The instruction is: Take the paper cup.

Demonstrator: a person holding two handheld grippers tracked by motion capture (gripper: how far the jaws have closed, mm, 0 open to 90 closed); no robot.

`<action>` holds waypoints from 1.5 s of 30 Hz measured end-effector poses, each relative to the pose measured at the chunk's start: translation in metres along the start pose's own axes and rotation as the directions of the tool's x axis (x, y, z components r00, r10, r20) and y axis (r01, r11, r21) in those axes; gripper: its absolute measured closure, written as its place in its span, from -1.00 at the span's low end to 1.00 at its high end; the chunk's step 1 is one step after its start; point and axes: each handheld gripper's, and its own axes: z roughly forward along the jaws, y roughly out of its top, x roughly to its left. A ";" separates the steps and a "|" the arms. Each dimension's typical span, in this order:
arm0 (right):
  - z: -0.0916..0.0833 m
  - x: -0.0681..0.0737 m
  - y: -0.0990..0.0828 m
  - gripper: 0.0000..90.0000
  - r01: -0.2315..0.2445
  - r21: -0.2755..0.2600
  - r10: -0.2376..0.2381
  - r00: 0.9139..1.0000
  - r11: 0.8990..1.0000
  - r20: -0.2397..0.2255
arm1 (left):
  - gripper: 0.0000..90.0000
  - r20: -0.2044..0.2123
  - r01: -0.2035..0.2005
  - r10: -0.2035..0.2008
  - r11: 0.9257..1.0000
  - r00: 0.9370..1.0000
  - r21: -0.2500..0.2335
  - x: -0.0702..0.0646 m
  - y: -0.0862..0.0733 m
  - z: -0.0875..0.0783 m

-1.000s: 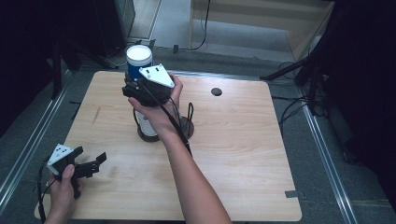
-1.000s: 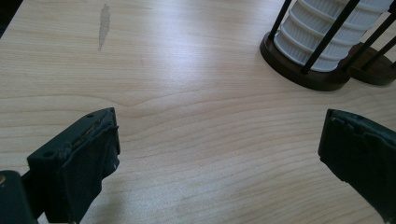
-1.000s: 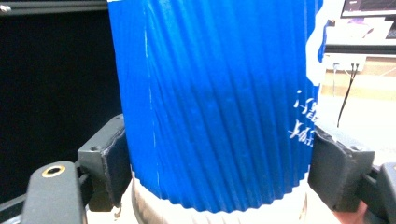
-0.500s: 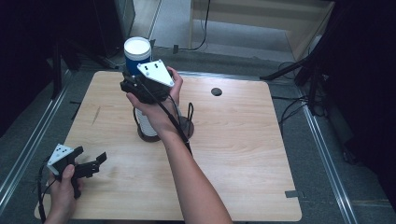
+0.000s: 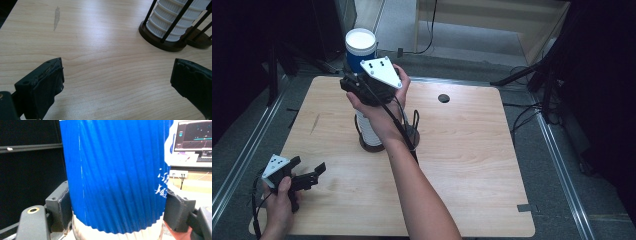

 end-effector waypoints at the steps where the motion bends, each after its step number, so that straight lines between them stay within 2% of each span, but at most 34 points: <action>1: -0.001 0.000 0.002 -0.51 0.002 -0.005 -0.002 1.000 1.000 -0.003 | -1.00 0.001 0.002 -0.002 1.000 1.000 0.000 0.000 0.000 0.000; 10: -0.010 -0.008 0.012 -0.50 0.011 -0.019 -0.011 1.000 1.000 0.006 | -1.00 -0.004 0.002 -0.002 1.000 1.000 -0.002 0.000 0.000 -0.001; 20: -0.032 -0.030 0.014 -0.50 0.013 -0.017 -0.013 0.999 1.000 0.039 | -1.00 -0.010 -0.006 0.006 1.000 1.000 -0.015 0.000 -0.001 -0.001; 28: -0.054 -0.053 0.003 -0.50 0.026 0.003 -0.026 0.997 1.000 0.077 | -1.00 -0.017 -0.006 0.006 1.000 1.000 -0.015 -0.001 0.000 -0.001; 33: -0.072 -0.069 -0.008 -0.50 0.005 0.015 -0.007 0.995 1.000 0.103 | -1.00 -0.030 -0.016 0.015 0.999 0.999 -0.029 -0.003 -0.001 -0.002; 36: -0.081 -0.078 -0.016 -0.50 0.017 0.030 -0.021 0.990 0.999 0.139 | -1.00 -0.035 -0.015 0.014 0.999 0.999 -0.030 -0.003 -0.001 -0.002; 38: -0.087 -0.086 -0.020 -0.50 -0.002 0.037 -0.004 0.988 0.999 0.154 | -1.00 -0.036 -0.010 0.009 1.000 0.999 -0.029 -0.002 -0.001 -0.002; 42: -0.097 -0.097 -0.027 -0.50 -0.008 0.044 0.001 0.985 0.999 0.172 | -1.00 -0.010 -0.006 0.005 0.999 1.000 -0.043 -0.001 -0.001 -0.003; 45: -0.107 -0.104 -0.036 -0.50 -0.008 0.057 -0.003 0.983 0.998 0.186 | -1.00 -0.011 -0.009 0.008 0.998 1.000 -0.055 -0.001 -0.001 -0.003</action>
